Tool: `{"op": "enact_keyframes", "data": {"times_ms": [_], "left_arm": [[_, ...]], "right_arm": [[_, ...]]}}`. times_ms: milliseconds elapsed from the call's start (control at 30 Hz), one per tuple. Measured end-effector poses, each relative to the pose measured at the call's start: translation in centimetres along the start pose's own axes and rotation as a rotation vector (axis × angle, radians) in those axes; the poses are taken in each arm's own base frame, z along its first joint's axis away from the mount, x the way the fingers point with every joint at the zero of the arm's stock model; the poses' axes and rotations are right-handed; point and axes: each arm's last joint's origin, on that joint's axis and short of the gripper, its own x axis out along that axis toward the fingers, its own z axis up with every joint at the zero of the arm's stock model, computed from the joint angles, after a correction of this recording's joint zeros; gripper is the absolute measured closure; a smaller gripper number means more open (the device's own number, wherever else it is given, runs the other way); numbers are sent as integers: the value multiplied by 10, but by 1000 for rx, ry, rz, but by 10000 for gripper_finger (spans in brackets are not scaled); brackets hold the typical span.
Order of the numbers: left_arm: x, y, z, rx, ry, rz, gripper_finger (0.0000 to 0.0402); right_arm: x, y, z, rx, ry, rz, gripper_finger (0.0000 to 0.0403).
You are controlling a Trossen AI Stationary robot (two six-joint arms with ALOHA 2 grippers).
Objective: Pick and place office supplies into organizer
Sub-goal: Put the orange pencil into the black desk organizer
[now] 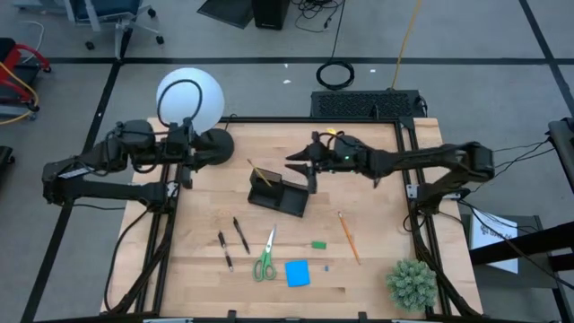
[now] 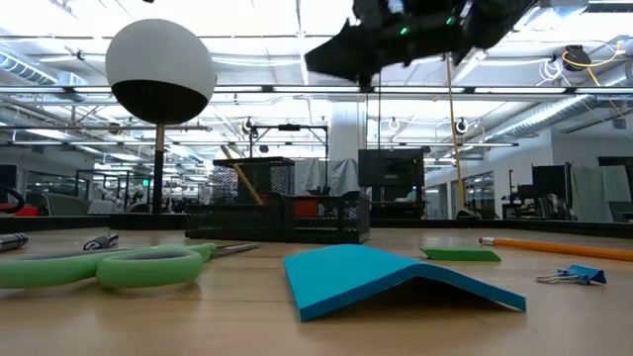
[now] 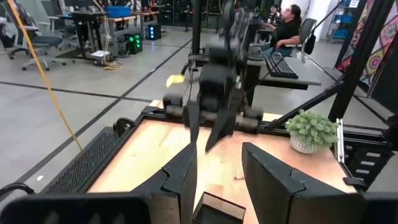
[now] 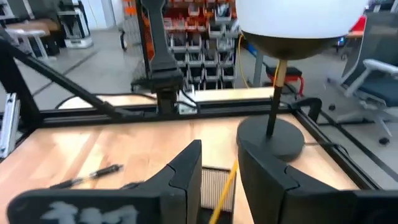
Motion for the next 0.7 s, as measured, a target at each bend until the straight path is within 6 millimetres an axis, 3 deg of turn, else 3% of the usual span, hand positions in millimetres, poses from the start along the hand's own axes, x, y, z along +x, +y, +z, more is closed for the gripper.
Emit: {"op": "enact_keyframes", "data": {"times_ms": [200,367,567,700], "left_arm": [[15,1,-17,-11,-48,-32,275],[25,1,-31,-20,-94,-93,275],[31,2,-45,-23,-89,-92,275],[31,2,-44,-19,-110,-93,275]], "right_arm": [[-42,14,26,-34,41,-96,309],[-70,33,34,-18,90,-150,307],[-93,47,30,72,268,-190,307],[-101,55,41,120,422,-193,307]]}}
